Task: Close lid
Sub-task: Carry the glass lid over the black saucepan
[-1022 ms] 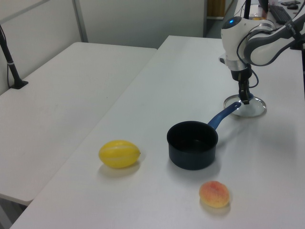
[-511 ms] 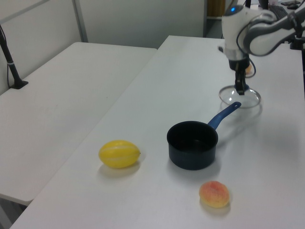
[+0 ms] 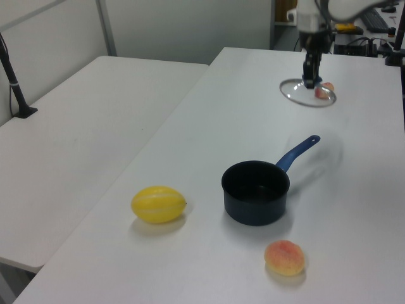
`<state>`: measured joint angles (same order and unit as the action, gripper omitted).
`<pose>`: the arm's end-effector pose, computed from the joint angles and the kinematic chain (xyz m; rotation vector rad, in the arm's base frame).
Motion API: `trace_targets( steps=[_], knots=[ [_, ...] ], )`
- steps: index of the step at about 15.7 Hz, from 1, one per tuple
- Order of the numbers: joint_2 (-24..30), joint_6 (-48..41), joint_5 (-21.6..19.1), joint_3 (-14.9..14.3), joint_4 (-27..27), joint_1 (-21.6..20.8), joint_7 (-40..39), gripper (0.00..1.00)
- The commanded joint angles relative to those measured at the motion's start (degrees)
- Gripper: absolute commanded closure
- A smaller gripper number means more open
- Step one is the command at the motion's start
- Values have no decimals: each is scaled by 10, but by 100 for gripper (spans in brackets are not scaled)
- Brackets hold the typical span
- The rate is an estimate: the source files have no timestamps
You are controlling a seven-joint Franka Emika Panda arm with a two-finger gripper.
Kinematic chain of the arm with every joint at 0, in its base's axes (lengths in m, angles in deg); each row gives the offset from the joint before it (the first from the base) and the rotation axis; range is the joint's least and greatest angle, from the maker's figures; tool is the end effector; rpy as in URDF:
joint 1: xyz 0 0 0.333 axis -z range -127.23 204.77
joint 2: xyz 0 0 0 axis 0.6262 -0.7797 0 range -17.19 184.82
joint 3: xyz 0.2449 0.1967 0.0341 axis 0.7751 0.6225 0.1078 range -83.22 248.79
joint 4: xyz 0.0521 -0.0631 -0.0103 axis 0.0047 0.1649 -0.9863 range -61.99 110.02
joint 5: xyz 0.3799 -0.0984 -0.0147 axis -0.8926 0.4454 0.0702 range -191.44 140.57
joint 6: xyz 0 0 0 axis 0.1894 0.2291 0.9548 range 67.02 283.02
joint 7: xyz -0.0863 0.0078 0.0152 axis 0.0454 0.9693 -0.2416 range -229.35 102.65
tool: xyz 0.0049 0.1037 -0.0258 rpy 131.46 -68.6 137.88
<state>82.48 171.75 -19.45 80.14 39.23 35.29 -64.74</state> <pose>0.5641 -0.0002 0.5060 3.0373 0.1004 -0.0754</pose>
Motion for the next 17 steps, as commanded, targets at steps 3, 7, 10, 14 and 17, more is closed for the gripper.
trace_targets(
  steps=[3, 7, 10, 14, 17],
  knots=[
    [-3, -72, -55, 61, -91, -13, 25, 98],
    [-33, -70, -59, 132, -119, -28, 153, 98],
    [-58, -64, -58, 135, -127, -66, 250, 98],
    [-116, -59, -55, 136, -170, -124, 370, 98],
    [-160, -40, -49, 136, -195, -156, 417, 98]
  ],
)
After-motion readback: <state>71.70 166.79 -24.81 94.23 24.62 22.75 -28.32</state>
